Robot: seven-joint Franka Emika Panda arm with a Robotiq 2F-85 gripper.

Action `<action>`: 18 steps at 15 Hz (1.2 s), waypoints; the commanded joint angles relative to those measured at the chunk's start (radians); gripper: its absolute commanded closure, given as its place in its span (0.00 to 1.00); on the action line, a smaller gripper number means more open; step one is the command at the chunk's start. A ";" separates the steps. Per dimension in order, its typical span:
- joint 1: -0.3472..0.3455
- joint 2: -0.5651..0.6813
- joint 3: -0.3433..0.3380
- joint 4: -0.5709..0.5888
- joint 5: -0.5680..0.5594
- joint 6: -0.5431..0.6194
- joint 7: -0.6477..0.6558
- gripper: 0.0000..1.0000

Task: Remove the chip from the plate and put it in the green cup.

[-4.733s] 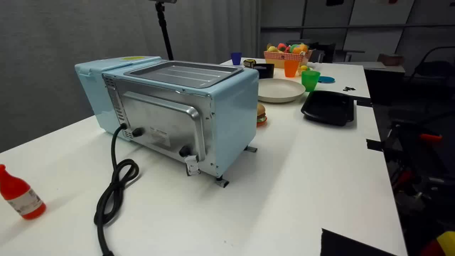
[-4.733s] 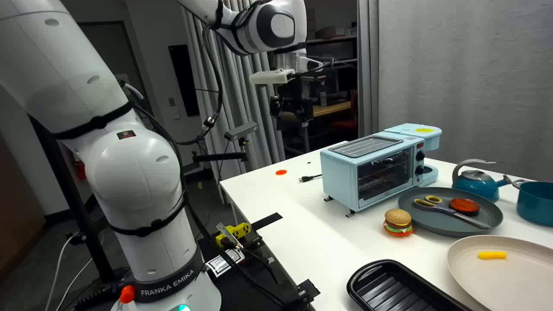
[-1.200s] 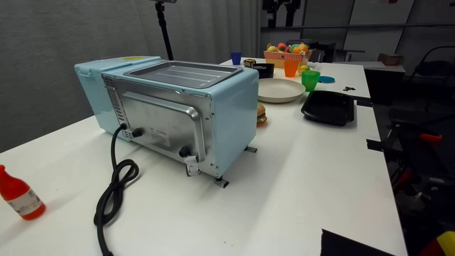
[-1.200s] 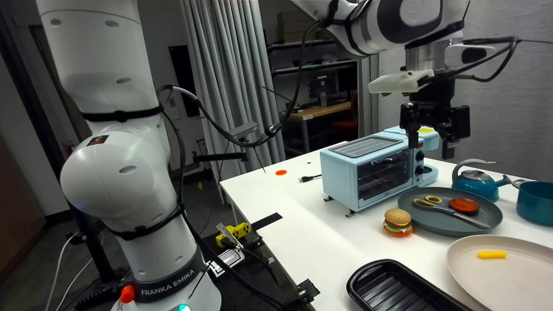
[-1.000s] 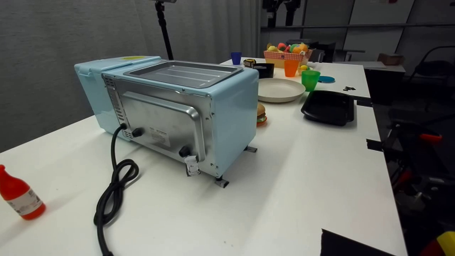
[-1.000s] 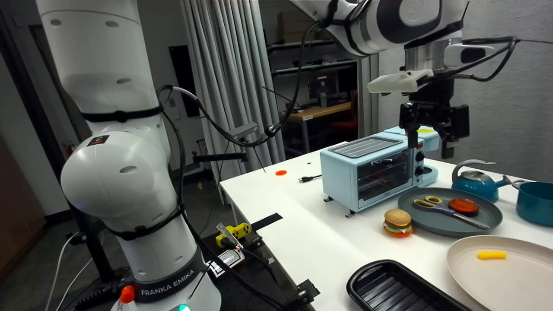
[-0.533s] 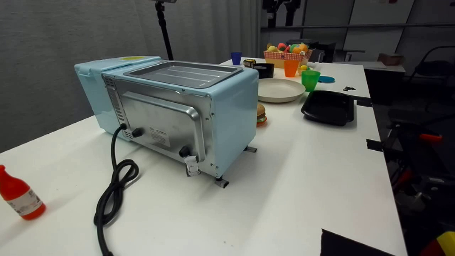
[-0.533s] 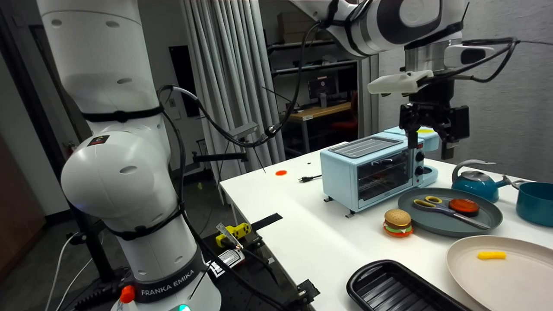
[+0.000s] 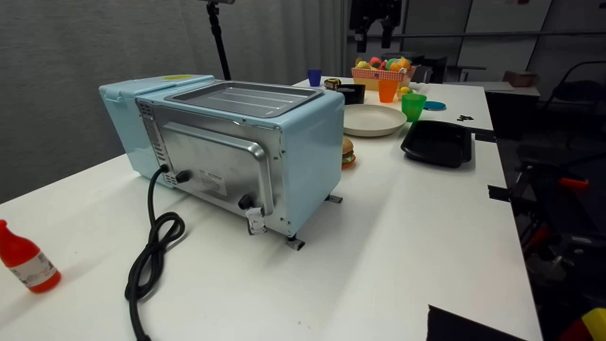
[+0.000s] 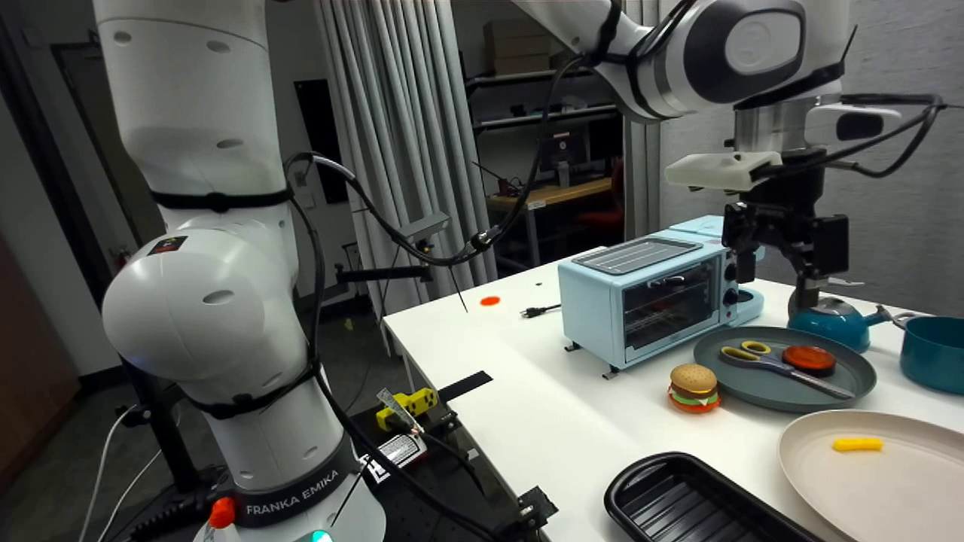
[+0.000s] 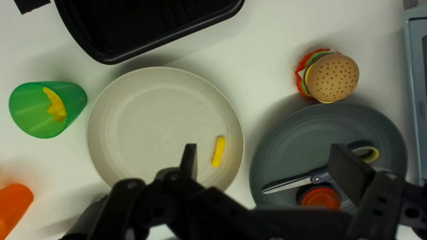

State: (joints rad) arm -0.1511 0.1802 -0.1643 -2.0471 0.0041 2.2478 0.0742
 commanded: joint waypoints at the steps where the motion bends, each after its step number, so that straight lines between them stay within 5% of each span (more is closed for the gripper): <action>1: -0.028 0.096 -0.010 0.079 0.041 0.018 0.002 0.00; 18: -0.077 0.468 -0.013 0.441 0.052 -0.007 0.050 0.00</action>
State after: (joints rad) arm -0.2160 0.5889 -0.1823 -1.6784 0.0430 2.2570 0.1104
